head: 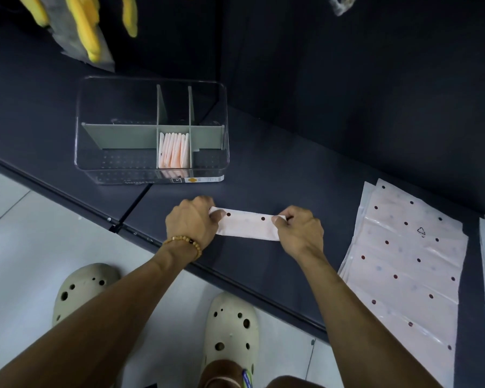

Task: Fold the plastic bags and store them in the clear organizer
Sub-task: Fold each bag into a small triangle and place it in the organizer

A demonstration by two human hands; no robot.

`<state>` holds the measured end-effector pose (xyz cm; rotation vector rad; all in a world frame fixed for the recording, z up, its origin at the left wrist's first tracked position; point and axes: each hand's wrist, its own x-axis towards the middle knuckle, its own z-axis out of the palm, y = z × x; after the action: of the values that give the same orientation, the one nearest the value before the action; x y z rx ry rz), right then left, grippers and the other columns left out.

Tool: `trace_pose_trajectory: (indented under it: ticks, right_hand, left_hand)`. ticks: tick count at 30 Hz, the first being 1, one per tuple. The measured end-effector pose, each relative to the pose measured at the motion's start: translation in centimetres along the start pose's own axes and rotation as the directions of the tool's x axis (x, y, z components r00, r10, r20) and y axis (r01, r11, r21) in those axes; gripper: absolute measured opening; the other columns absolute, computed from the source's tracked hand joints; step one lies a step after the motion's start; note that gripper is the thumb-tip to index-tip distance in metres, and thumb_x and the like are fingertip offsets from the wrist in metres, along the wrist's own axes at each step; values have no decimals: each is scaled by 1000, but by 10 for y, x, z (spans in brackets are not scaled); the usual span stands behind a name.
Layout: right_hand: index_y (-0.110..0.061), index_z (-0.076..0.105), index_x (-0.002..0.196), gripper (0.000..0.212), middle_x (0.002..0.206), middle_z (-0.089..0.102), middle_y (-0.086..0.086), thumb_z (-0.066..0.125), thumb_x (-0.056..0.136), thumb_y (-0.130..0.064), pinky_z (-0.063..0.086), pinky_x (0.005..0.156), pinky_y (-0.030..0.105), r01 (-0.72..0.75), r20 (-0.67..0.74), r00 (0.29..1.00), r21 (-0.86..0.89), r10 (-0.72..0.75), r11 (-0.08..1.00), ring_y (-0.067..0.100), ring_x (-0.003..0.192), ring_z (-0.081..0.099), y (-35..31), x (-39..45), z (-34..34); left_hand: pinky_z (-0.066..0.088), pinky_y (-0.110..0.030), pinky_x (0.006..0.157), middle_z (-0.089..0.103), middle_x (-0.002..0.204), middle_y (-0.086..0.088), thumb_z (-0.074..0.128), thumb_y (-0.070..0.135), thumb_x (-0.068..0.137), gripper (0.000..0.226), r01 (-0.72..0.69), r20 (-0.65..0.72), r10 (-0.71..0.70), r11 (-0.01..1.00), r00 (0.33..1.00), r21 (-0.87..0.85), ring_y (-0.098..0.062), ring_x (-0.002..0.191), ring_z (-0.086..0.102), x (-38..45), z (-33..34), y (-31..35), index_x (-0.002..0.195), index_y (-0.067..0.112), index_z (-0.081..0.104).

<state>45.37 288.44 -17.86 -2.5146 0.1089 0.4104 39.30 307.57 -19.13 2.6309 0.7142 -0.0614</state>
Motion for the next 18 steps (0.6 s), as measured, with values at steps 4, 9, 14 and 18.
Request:
trace_pose_trajectory:
  ticks: [4, 9, 14, 18]
  right_hand:
    - [-26, 66, 84, 9, 91, 70, -1, 63, 87, -33, 43, 69, 24, -46, -25, 999, -20, 45, 999, 21, 85, 63, -6, 3, 0]
    - [-22, 67, 93, 16, 96, 70, 2, 66, 85, -35, 45, 68, 26, -91, -39, 995, -35, 90, 995, 24, 89, 64, -8, 8, 2]
    - [-18, 62, 105, 25, 102, 66, 6, 65, 87, -35, 49, 72, 33, -52, -117, 993, -186, 30, 981, 29, 94, 62, -12, -3, 3]
    - [-13, 64, 115, 30, 120, 61, 8, 64, 85, -19, 47, 85, 40, 392, -126, 836, -543, -534, 742, 31, 108, 56, -19, -29, 21]
  left_hand:
    - [41, -32, 62, 65, 88, -10, 58, 53, 86, 33, 34, -11, -33, 997, 999, 70, -33, 83, 61, 6, -2, 2, 87, 20, 60]
    - [46, -34, 59, 63, 90, -4, 72, 33, 81, 24, -175, -222, 194, 979, 956, 99, -29, 85, 60, -3, -7, -3, 96, 19, 59]
    - [51, -38, 87, 69, 114, -2, 77, 8, 73, 32, -683, -120, 723, 685, 681, 251, -24, 106, 65, -10, 2, -30, 105, 14, 73]
    - [43, -43, 100, 63, 125, -1, 70, 18, 83, 33, -664, -98, 699, 707, 708, 242, -19, 118, 59, -13, 8, -41, 116, 14, 68]
